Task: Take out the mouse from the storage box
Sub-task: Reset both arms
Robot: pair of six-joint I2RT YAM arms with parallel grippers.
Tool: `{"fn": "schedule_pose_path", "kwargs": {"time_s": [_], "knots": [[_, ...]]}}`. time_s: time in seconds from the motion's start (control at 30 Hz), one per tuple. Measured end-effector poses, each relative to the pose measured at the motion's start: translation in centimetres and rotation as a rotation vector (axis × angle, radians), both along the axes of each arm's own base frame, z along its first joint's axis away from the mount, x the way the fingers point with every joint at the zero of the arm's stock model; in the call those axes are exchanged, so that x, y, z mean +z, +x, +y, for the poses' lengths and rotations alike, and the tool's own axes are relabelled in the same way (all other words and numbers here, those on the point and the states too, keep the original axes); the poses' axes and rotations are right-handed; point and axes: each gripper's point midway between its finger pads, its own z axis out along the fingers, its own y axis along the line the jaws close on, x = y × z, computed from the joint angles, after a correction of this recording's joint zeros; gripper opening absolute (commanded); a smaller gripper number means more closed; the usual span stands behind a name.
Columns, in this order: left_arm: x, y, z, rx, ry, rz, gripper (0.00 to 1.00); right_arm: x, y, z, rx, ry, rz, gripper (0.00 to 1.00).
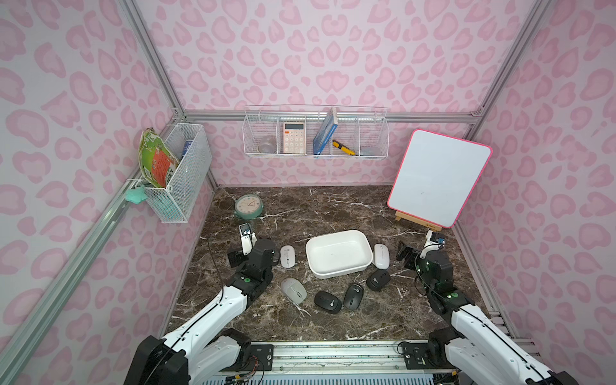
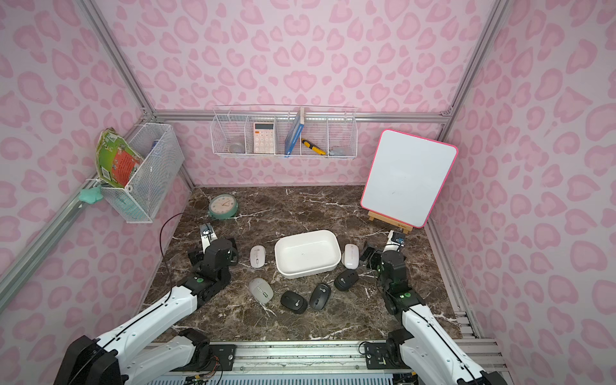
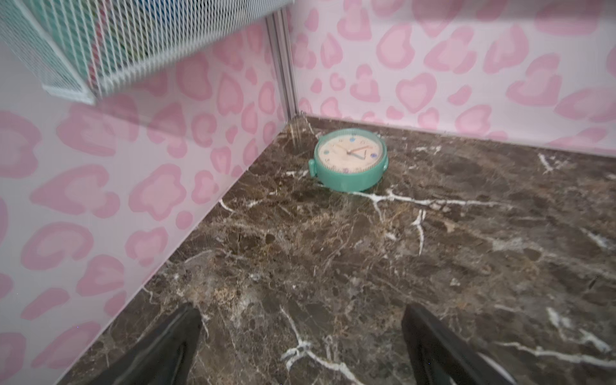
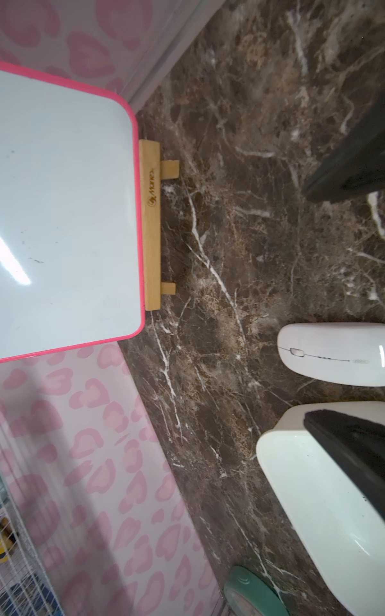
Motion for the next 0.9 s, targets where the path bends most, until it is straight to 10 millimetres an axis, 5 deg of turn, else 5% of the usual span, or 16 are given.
{"fn": "schedule_pose_path", "kwargs": {"time_s": [0.2, 0.4, 0.9], "knots": [[-0.7, 1.4, 4.0, 0.109, -0.035, -0.037, 0.99, 2.6, 1.2, -0.8, -0.052, -0.063, -0.036, 1.00], [-5.8, 1.6, 5.3, 0.093, 0.029, 0.071, 0.99, 2.7, 1.4, -1.8, -0.089, -0.153, -0.031, 1.00], [-9.1, 6.0, 8.2, -0.027, -0.148, 0.009, 0.99, -0.8, 2.7, -2.8, -0.101, -0.371, -0.005, 1.00]]}}
